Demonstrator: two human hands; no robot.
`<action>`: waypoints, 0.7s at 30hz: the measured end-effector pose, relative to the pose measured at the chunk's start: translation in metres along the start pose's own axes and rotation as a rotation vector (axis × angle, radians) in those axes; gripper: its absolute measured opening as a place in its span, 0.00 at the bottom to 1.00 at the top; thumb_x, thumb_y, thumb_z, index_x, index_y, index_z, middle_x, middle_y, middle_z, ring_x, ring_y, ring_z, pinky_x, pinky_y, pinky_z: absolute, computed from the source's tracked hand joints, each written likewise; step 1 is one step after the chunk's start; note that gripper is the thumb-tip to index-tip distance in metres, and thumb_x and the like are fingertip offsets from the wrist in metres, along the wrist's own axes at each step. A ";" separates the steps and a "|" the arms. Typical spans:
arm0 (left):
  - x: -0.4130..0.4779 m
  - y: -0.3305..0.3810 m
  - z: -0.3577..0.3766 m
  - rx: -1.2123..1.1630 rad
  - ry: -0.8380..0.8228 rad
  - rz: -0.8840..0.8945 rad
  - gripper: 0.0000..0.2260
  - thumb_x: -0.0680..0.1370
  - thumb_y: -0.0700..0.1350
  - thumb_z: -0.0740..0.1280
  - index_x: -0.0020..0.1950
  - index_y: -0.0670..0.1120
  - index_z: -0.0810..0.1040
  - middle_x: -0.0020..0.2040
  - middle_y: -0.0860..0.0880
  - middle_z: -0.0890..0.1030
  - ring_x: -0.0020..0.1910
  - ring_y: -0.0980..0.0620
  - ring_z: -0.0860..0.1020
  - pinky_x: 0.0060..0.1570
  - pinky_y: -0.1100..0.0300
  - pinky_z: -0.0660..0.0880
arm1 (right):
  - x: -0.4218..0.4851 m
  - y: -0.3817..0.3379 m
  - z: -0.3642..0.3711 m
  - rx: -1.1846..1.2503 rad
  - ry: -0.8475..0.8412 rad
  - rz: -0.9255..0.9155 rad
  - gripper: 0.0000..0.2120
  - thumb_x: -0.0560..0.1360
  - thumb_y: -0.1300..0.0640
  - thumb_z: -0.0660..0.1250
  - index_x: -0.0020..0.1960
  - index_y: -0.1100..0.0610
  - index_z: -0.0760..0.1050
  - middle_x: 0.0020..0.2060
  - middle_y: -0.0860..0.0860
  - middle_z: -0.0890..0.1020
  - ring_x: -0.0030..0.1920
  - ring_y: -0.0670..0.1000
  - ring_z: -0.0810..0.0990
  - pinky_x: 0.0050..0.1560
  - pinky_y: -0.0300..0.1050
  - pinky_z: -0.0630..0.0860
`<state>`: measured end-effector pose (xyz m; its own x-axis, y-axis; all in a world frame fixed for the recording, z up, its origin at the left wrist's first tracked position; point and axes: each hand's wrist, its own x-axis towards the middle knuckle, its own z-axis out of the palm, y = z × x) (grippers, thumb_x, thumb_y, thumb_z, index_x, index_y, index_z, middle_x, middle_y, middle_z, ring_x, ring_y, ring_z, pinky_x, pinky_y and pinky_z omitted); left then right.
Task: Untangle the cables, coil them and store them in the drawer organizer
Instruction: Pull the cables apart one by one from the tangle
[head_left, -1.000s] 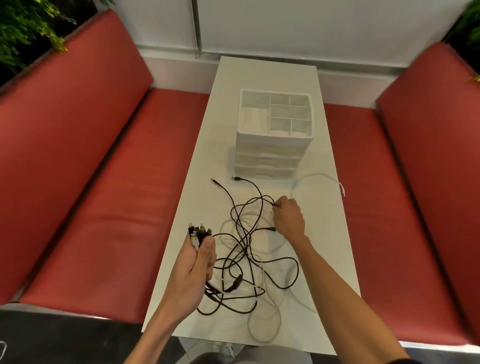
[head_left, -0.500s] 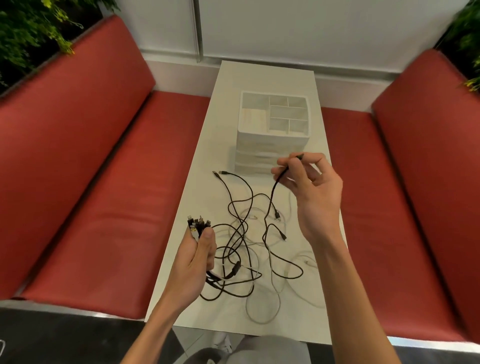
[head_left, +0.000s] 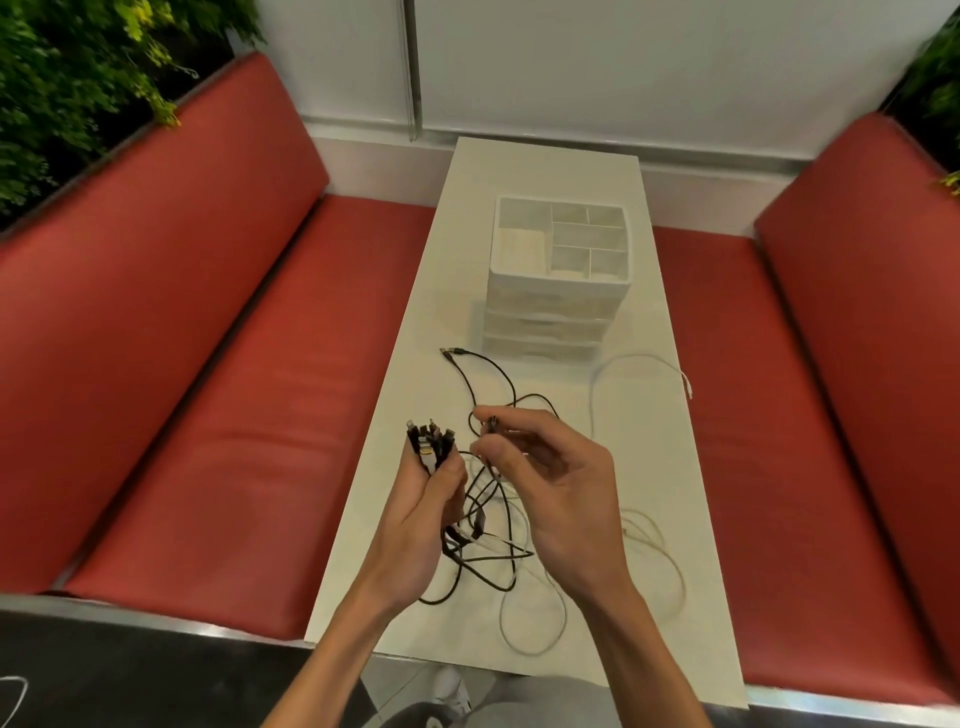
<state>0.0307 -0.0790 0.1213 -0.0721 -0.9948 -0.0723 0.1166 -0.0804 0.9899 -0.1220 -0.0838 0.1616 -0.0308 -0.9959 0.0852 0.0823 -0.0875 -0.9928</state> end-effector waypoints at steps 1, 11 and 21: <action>0.000 0.000 0.001 -0.009 -0.006 -0.002 0.07 0.84 0.52 0.62 0.53 0.49 0.72 0.39 0.57 0.70 0.37 0.58 0.67 0.38 0.64 0.68 | -0.002 0.000 0.002 -0.016 -0.010 0.003 0.11 0.80 0.66 0.75 0.59 0.55 0.87 0.53 0.51 0.88 0.55 0.54 0.87 0.58 0.47 0.83; -0.010 0.003 0.001 0.125 -0.104 0.044 0.16 0.82 0.43 0.59 0.71 0.43 0.71 0.63 0.48 0.81 0.65 0.52 0.80 0.61 0.58 0.78 | -0.013 -0.004 0.010 -0.137 -0.112 0.008 0.10 0.79 0.64 0.76 0.56 0.51 0.84 0.48 0.48 0.88 0.51 0.53 0.88 0.51 0.47 0.85; 0.001 0.007 0.000 -0.042 0.015 0.040 0.11 0.87 0.48 0.60 0.45 0.51 0.63 0.38 0.50 0.62 0.36 0.50 0.60 0.41 0.51 0.62 | 0.024 0.025 -0.045 -0.406 -0.133 -0.036 0.16 0.81 0.69 0.67 0.62 0.51 0.82 0.55 0.45 0.88 0.61 0.50 0.85 0.65 0.53 0.80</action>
<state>0.0311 -0.0806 0.1286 -0.0518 -0.9980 -0.0348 0.1608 -0.0427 0.9861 -0.1651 -0.1088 0.1353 0.1048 -0.9890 0.1041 -0.3161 -0.1324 -0.9394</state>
